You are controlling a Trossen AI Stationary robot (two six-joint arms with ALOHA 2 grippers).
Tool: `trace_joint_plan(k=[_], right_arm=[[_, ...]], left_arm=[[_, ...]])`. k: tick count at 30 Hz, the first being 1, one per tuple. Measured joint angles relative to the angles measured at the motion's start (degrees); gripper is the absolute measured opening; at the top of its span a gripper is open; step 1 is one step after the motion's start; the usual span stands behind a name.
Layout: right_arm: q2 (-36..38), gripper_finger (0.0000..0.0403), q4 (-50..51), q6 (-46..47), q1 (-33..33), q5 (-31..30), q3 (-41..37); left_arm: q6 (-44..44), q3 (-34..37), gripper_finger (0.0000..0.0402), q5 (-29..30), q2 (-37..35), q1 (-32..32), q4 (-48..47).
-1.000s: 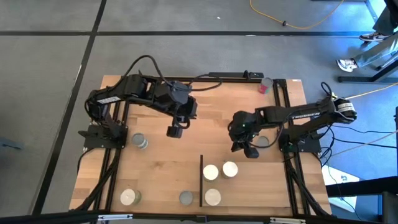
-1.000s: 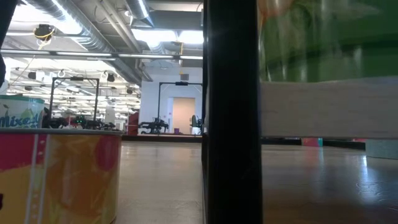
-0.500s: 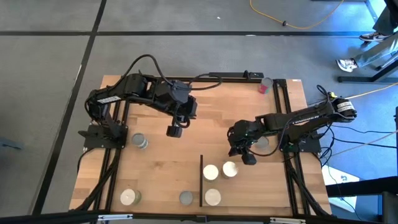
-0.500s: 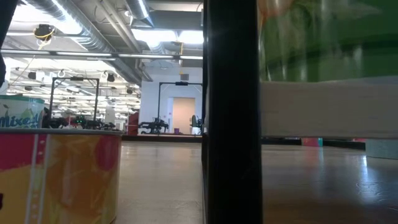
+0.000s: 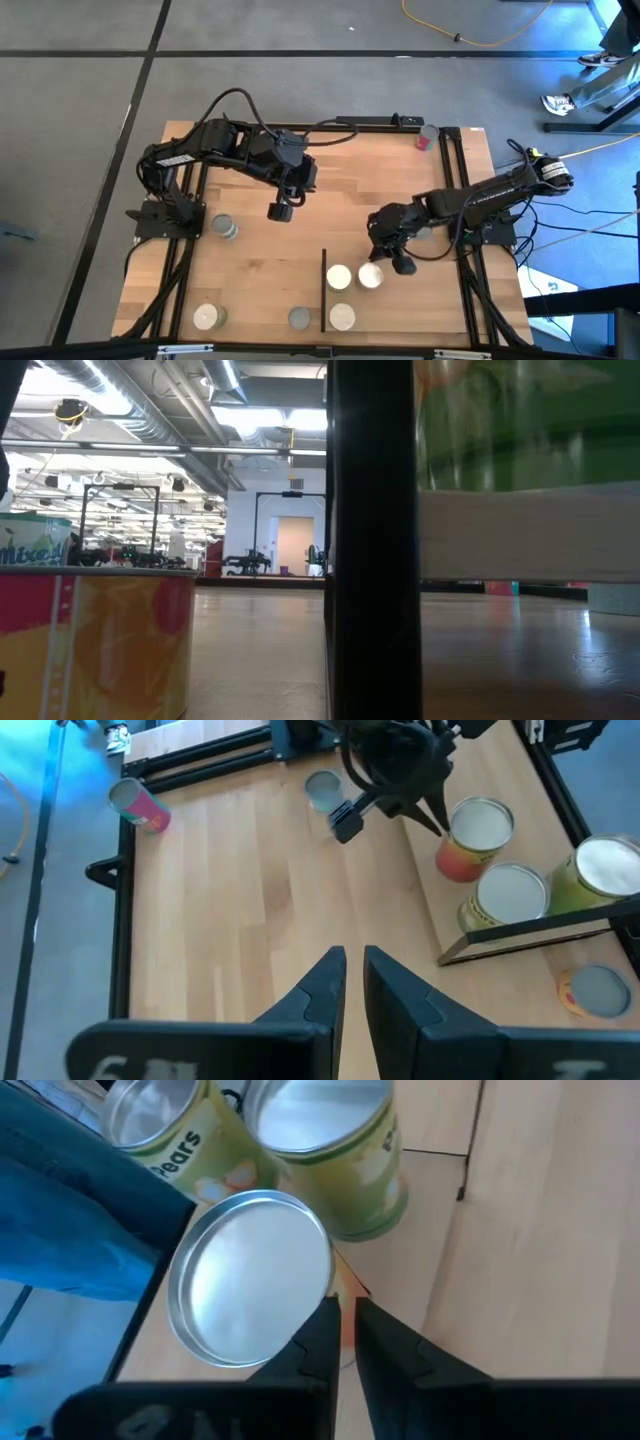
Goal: Pick and place cans onto a shelf
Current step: Adjust the canned pineapple on the shelf
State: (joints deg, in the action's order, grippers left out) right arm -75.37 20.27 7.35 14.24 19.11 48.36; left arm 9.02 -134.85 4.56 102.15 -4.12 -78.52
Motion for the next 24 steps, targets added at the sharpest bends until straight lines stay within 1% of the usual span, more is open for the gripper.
trace_joint_plan(k=[5,10,16,24], right_arm=[[-1.18,0.0037,-1.41,0.24,1.58,0.48,0.00],[-5.05,0.0037,-7.03,2.71,3.02,3.53,0.02],[-8.61,0.0037,-8.09,3.22,5.12,3.95,0.02],[-9.33,0.0037,-12.41,5.56,7.78,4.71,0.02]], left_arm=[[-0.03,0.00,0.0032,-0.01,0.00,0.00,0.00],[-0.35,0.00,0.0032,0.01,0.02,0.00,0.08],[-1.43,0.00,0.0032,0.01,0.02,0.00,0.07],[-1.49,0.00,0.0032,-0.01,0.02,-0.02,0.04]])
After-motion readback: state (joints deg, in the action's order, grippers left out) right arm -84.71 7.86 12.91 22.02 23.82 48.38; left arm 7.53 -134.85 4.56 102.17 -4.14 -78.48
